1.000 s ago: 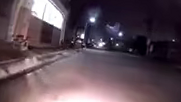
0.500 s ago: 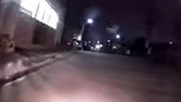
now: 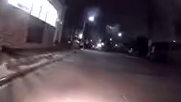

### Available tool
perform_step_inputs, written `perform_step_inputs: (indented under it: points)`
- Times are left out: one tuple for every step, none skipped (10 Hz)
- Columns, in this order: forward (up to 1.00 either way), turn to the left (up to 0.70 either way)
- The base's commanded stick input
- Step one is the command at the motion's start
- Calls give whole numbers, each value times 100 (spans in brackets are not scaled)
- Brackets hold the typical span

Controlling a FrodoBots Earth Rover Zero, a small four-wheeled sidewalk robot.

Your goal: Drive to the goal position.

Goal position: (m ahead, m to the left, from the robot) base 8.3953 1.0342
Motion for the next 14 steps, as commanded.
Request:
perform_step_inputs:
  points:
    - [100,0]
    - [100,0]
    - [100,0]
    - [100,-10]
    - [100,-23]
    - [100,-31]
    - [100,-1]
    - [100,0]
    - [100,0]
    - [100,0]
    - [100,0]
    - [100,0]
    - [100,0]
    - [100,0]
